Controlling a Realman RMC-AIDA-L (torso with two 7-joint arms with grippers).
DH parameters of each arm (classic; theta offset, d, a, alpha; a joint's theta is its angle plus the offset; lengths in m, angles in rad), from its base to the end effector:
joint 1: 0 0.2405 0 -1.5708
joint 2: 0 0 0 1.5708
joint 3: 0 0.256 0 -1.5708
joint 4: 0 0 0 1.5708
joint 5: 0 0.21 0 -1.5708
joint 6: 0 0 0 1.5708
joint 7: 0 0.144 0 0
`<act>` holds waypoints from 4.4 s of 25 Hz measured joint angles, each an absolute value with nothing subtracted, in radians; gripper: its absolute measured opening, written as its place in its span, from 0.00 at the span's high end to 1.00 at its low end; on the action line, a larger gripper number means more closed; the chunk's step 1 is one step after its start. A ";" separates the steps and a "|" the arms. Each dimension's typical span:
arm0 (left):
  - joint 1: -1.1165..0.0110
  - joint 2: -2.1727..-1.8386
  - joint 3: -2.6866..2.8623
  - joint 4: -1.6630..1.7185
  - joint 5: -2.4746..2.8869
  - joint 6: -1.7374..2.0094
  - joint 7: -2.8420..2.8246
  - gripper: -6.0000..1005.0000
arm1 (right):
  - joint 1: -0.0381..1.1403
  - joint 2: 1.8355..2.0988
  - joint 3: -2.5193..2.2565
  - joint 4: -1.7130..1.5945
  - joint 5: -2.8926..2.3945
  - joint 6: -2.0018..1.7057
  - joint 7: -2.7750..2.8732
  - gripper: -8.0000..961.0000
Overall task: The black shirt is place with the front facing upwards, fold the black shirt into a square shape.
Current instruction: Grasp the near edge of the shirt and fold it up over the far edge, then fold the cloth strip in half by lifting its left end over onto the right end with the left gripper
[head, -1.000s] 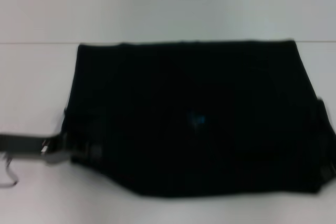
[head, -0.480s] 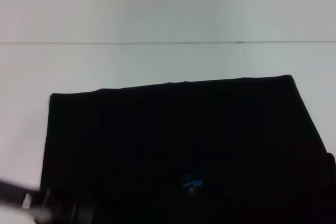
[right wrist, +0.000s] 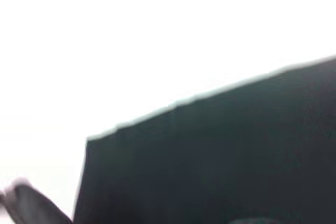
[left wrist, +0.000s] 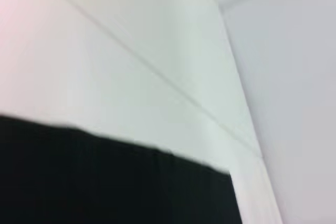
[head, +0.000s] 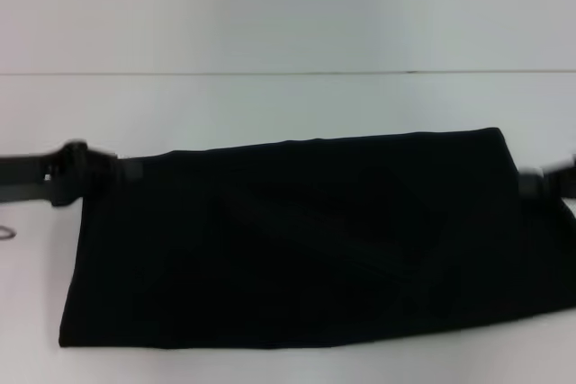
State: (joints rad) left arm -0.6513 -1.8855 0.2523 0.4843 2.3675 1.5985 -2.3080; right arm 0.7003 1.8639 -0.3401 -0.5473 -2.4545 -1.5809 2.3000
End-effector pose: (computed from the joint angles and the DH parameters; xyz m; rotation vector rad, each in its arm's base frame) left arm -0.3029 0.3549 0.0705 -2.1316 -1.9639 -0.7805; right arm 0.2979 0.3695 0.0813 -2.2304 1.8382 0.5211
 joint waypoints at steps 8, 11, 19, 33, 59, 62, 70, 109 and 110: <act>-0.628 -1.944 0.244 0.446 2.218 1.338 -2.224 0.98 | 0.730 1.934 -0.353 -0.498 -2.302 -1.291 2.276 0.94; -0.626 -1.952 0.244 0.439 2.200 1.296 -2.205 0.97 | 0.745 1.946 -0.352 -0.493 -2.289 -1.233 2.249 0.94; -0.633 -1.979 0.244 0.438 2.167 1.181 -2.178 0.98 | 0.748 1.994 -0.359 -0.489 -2.209 -1.078 2.213 0.94; -0.637 -2.040 0.250 0.435 2.113 1.004 -2.093 0.97 | 0.768 2.061 -0.363 -0.416 -2.128 -0.791 2.125 0.94; -0.679 -2.111 0.255 0.389 2.024 0.729 -1.921 0.63 | 0.786 2.087 -0.356 -0.345 -2.053 -0.649 1.892 0.29; -0.678 -2.108 0.253 0.388 2.020 0.735 -1.921 0.57 | 0.773 2.085 -0.354 -0.347 -2.045 -0.664 1.892 0.26; -0.583 -2.071 0.246 0.400 1.864 1.025 -1.911 0.43 | 0.653 2.065 -0.353 -0.417 -1.867 -0.996 1.688 0.24; -0.325 -1.970 0.296 0.651 2.348 1.522 -2.494 0.12 | 0.573 2.096 -0.567 -0.339 -1.901 -1.318 0.871 0.06; -0.325 -1.971 0.297 0.650 2.348 1.521 -2.497 0.12 | 0.574 2.096 -0.568 -0.338 -1.900 -1.317 0.871 0.06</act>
